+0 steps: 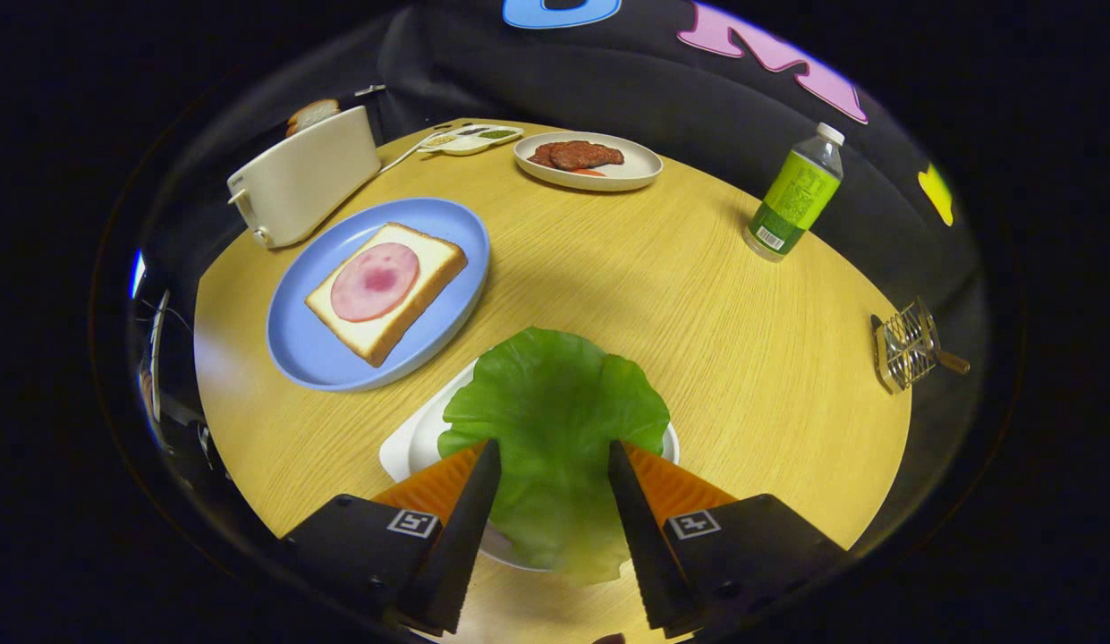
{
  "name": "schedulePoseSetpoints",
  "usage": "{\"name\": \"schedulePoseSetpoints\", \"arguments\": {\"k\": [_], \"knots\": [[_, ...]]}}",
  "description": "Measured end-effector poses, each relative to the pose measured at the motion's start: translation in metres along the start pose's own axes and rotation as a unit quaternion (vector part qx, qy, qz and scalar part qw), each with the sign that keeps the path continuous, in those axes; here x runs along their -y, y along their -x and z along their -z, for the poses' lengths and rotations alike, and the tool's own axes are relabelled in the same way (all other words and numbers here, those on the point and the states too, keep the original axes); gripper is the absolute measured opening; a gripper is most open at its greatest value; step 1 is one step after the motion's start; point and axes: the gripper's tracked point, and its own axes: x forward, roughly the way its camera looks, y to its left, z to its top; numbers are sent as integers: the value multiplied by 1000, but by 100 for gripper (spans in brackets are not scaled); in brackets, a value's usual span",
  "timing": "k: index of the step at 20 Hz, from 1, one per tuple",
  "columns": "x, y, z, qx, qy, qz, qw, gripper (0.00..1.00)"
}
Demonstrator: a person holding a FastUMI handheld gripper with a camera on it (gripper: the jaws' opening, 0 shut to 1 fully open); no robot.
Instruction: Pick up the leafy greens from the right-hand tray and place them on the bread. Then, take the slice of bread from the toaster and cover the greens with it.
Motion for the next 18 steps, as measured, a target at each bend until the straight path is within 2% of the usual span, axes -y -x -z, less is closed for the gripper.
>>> {"name": "schedulePoseSetpoints", "arguments": {"k": [3,6,8,18], "knots": [[2,1,-1,-4,-6,-6,1000,71],[-2,2,0,-9,12,-4,1000,14],[-3,6,0,-15,16,2,1000,7],[-13,65,-49,60,-27,4,998,7]]}}
